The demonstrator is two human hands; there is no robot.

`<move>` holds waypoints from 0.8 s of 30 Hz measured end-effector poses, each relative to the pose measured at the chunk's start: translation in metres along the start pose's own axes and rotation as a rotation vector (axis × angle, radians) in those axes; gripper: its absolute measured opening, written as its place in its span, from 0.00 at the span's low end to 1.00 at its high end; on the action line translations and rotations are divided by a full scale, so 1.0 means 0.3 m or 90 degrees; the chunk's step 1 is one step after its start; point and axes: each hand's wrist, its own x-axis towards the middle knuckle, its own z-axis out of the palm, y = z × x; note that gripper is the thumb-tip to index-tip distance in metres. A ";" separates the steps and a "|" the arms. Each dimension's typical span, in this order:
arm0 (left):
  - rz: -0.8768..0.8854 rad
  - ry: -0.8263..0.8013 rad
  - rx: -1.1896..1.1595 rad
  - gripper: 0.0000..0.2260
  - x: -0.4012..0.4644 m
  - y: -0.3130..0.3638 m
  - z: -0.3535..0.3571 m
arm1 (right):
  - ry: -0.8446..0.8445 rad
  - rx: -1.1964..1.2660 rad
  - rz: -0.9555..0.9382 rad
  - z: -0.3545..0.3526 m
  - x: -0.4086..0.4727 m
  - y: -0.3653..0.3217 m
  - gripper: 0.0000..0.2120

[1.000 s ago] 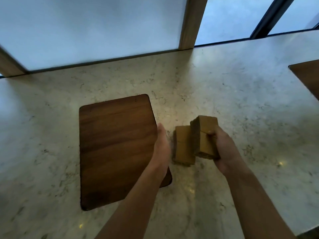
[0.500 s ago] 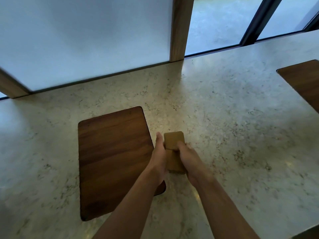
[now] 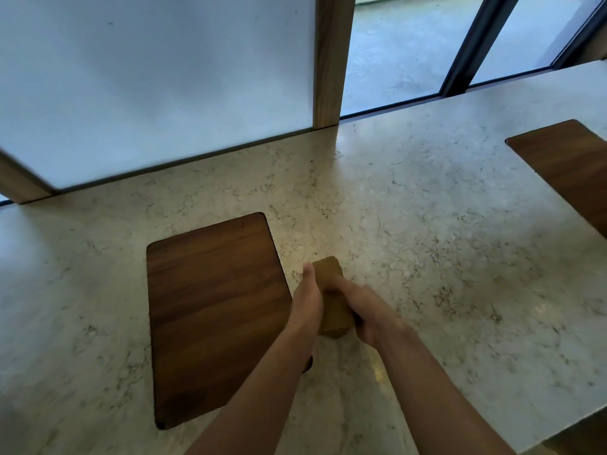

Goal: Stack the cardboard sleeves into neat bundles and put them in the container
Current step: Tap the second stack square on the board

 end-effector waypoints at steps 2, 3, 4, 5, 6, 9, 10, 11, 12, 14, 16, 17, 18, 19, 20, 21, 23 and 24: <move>0.012 0.012 -0.012 0.23 0.002 -0.020 0.005 | -0.004 0.014 0.010 -0.006 -0.002 0.000 0.24; 0.016 0.022 -0.020 0.23 0.002 -0.029 0.002 | -0.005 0.012 0.011 -0.006 -0.002 0.003 0.24; 0.018 0.030 -0.027 0.23 0.002 -0.035 -0.003 | -0.007 0.008 0.010 -0.004 0.000 0.008 0.23; 0.022 0.037 -0.034 0.23 0.003 -0.040 -0.009 | -0.008 0.004 0.006 -0.002 0.001 0.012 0.24; 0.025 0.045 -0.039 0.23 0.004 -0.045 -0.017 | -0.011 -0.003 0.001 0.005 -0.002 0.015 0.25; 0.039 0.044 -0.049 0.23 0.008 -0.060 -0.044 | -0.010 -0.048 -0.027 0.028 -0.005 0.017 0.30; 0.042 0.039 -0.061 0.24 0.008 -0.063 -0.052 | -0.009 -0.068 -0.036 0.035 -0.004 0.016 0.30; 0.043 0.038 -0.077 0.25 0.011 -0.070 -0.060 | -0.010 -0.091 -0.044 0.043 -0.001 0.015 0.29; 0.046 0.037 -0.095 0.27 0.012 -0.074 -0.069 | -0.015 -0.116 -0.051 0.052 -0.001 0.012 0.30; 0.050 0.027 -0.147 0.29 0.006 -0.081 -0.096 | -0.024 -0.164 -0.061 0.073 -0.007 0.010 0.37; 0.052 0.006 -0.204 0.29 0.006 -0.086 -0.124 | -0.020 -0.226 -0.066 0.099 -0.018 0.006 0.49; 0.054 0.000 -0.233 0.29 0.007 -0.091 -0.144 | -0.017 -0.266 -0.078 0.120 -0.028 0.003 0.54; 0.058 -0.005 -0.262 0.29 0.007 -0.092 -0.165 | -0.016 -0.301 -0.098 0.141 -0.032 0.000 0.58; 0.066 -0.012 -0.290 0.29 0.008 -0.094 -0.190 | -0.017 -0.333 -0.123 0.167 -0.036 -0.005 0.60; 0.076 -0.021 -0.318 0.29 0.007 -0.093 -0.218 | -0.019 -0.366 -0.151 0.197 -0.038 -0.013 0.62; 0.090 -0.033 -0.346 0.30 0.008 -0.090 -0.251 | -0.023 -0.400 -0.175 0.232 -0.037 -0.019 0.62; 0.129 -0.037 -0.393 0.30 0.018 -0.084 -0.331 | -0.043 -0.468 -0.218 0.319 -0.032 -0.027 0.60; 0.153 -0.032 -0.402 0.29 0.022 -0.083 -0.374 | -0.054 -0.504 -0.236 0.363 -0.025 -0.028 0.60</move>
